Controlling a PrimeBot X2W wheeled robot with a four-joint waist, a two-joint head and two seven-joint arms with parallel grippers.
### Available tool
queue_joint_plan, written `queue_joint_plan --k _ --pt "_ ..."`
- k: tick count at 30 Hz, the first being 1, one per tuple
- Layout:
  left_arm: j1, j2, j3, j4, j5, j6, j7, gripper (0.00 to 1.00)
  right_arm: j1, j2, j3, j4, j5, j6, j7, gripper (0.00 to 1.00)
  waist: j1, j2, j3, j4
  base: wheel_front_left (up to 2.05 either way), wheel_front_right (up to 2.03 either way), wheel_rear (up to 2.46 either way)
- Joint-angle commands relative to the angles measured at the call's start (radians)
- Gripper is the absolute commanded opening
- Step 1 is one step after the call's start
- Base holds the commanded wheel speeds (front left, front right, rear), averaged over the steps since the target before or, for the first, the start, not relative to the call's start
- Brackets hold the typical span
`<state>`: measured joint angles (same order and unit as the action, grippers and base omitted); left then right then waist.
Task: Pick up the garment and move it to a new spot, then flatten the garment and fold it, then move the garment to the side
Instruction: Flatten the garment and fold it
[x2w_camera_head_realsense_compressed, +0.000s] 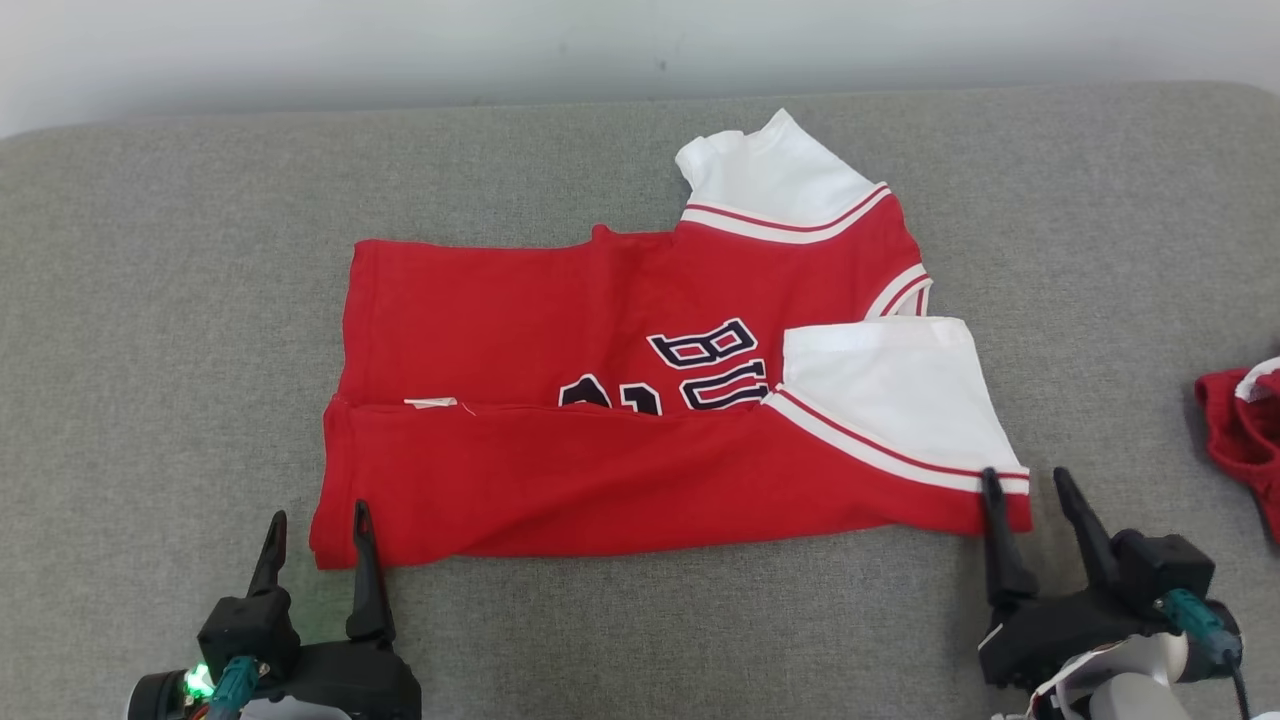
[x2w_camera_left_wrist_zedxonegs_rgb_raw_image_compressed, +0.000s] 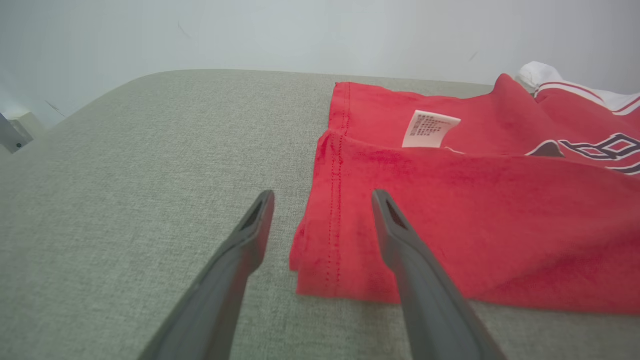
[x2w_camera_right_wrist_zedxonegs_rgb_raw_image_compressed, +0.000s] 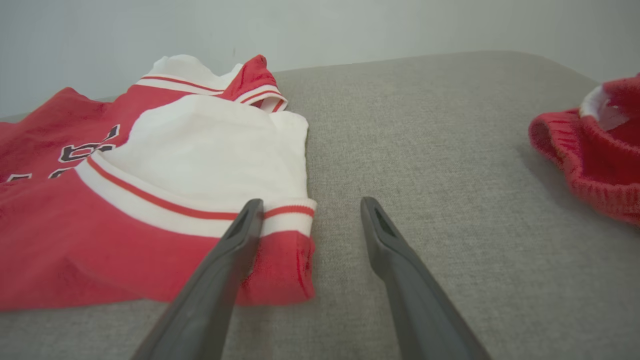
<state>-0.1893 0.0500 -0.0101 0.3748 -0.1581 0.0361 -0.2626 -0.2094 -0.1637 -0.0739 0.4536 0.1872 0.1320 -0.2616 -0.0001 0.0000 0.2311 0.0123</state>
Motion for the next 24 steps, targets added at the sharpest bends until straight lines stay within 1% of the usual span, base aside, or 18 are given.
queue_joint_plan --k 1,7,8,9,10,11,12,20,24 --pt "0.002 0.001 -0.003 -0.001 -0.001 0.003 -0.003 1.00 0.000 0.005 0.009 0.022 0.010 -0.003 -0.004 1.00 0.0001 0.0000 0.005 0.001 0.00 0.00 0.00" --pt "-0.021 0.001 -0.013 0.007 -0.003 -0.007 -0.003 1.00 -0.035 -0.004 0.050 0.166 0.033 -0.003 0.002 1.00 0.0001 0.0000 0.020 0.015 0.00 0.00 0.00" --pt "-0.021 0.001 -0.015 0.007 -0.003 -0.005 -0.003 1.00 -0.040 -0.003 0.054 0.184 0.038 -0.003 0.003 0.97 0.0001 0.0000 0.022 0.017 0.00 0.00 0.00" --pt "-0.022 0.001 -0.015 0.007 -0.004 -0.005 -0.003 1.00 -0.042 -0.005 0.056 0.197 0.042 -0.003 0.004 0.68 0.0001 0.0000 0.023 0.018 0.00 0.00 0.00" --pt "-0.023 0.001 -0.014 0.006 -0.005 -0.003 -0.003 1.00 -0.047 -0.007 0.058 0.204 0.046 -0.003 0.005 0.44 0.0001 0.0000 0.025 0.019 0.00 0.00 0.00" --pt "-0.023 0.001 -0.012 0.005 -0.006 -0.003 -0.003 1.00 -0.051 -0.010 0.062 0.208 0.049 -0.003 0.005 0.07 0.0001 0.0000 0.026 0.019 0.00 0.00 0.00" --pt "-0.023 0.001 -0.010 0.005 -0.006 -0.002 -0.003 1.00 -0.053 -0.012 0.067 0.210 0.053 -0.003 0.005 0.00 0.0001 0.0000 0.027 0.019 0.00 0.00 0.00" --pt "-0.028 0.001 0.009 0.028 -0.014 -0.007 -0.003 1.00 -0.057 -0.027 0.076 0.144 0.073 -0.003 0.001 0.00 0.0001 0.0000 0.029 0.006 0.00 0.00 0.00" --pt "-0.045 0.001 0.012 0.086 -0.029 -0.027 -0.003 1.00 -0.059 -0.022 0.085 0.104 0.080 -0.003 -0.002 0.00 0.0001 0.0000 0.033 -0.003 0.00 0.00 0.00"
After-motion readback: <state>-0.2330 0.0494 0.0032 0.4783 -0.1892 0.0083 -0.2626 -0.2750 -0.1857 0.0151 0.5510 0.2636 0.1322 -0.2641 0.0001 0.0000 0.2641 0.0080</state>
